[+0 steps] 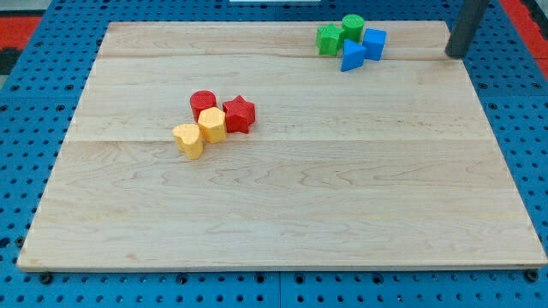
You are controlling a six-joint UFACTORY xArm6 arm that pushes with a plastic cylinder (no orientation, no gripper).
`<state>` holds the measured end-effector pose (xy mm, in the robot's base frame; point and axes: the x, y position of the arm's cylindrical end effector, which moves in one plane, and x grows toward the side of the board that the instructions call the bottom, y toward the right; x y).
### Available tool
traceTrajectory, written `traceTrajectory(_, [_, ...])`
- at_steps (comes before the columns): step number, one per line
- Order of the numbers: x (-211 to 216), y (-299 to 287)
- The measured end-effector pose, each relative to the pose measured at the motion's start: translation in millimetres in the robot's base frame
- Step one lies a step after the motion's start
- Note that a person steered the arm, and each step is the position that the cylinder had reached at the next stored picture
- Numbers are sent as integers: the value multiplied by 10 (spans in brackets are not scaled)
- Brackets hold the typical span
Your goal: Slide the green star down and left
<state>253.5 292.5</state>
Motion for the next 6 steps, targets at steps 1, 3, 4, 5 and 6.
traceTrajectory(1, [-503, -550])
traceTrajectory(3, [-314, -1792])
traceTrajectory(4, [35, -2560])
traceTrajectory(5, [103, -2719])
traceTrajectory(6, [561, -3378])
